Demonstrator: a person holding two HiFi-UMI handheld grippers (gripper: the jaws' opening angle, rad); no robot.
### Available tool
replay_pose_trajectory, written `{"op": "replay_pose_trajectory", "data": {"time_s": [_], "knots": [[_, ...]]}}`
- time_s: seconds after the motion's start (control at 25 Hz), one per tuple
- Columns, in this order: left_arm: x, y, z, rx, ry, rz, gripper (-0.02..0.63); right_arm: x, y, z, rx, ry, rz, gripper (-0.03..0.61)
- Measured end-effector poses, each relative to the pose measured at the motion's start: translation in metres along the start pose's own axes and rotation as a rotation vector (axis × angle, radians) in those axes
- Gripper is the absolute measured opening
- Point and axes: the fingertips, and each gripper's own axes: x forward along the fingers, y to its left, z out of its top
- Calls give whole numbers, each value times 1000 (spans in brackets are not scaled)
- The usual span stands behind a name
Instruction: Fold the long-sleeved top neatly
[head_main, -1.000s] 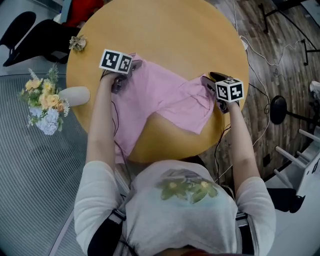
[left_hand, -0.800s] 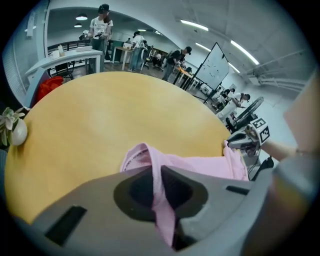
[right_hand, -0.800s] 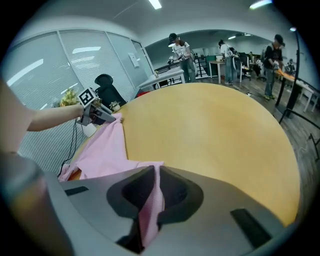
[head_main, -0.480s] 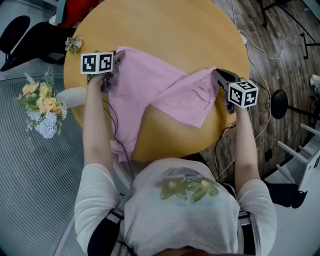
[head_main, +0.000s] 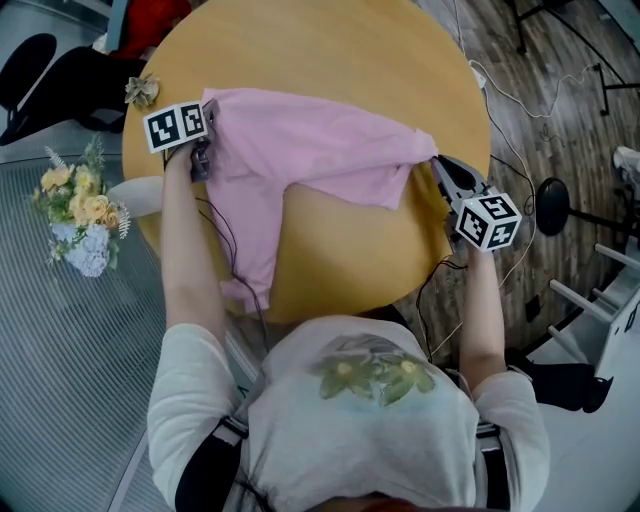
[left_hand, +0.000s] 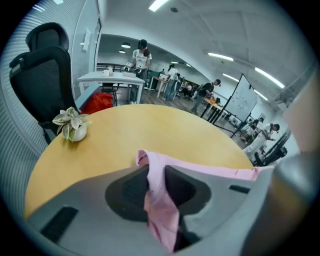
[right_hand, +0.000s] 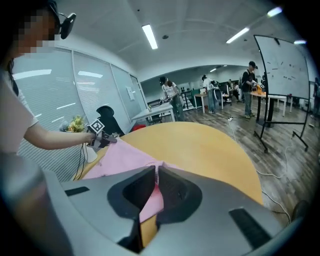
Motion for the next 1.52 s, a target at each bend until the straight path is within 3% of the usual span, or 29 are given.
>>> {"op": "replay_pose_trajectory", "data": {"time_s": [0.2, 0.32, 0.4, 0.6, 0.76, 0.84, 1.0, 1.12, 1.28, 1.36, 1.52], "knots": [[-21, 2, -26, -90, -18, -36, 129, 1, 6, -21, 17, 47, 8, 35], [-37, 8, -44, -223, -52, -96, 130, 2, 7, -23, 16, 58, 9, 35], [-35, 8, -61, -291, -24, -146, 129, 3, 7, -24, 14, 65, 10, 35], [-5, 6, -77, -199, 40, -111, 129, 5, 12, -26, 5, 81, 18, 35], [17, -8, -73, -220, 84, -169, 122, 6, 11, -27, 4, 91, 13, 35], [16, -14, -68, -207, 84, -176, 25, 5, 9, -24, 7, 87, 5, 35], [-21, -12, -38, -136, -34, -121, 26, -6, 7, -7, -25, 32, -29, 35], [-56, -6, -19, -22, -112, 2, 25, -18, 22, 8, -180, 2, -41, 35], [-83, 15, -10, 46, -156, 158, 26, -28, 75, 10, -303, -12, 54, 35], [-80, 31, -17, 34, -128, 220, 26, -21, 99, -16, -311, 73, 110, 35], [-43, 50, -62, -14, 15, 246, 26, 10, 113, -112, -378, 389, 136, 35]]}}
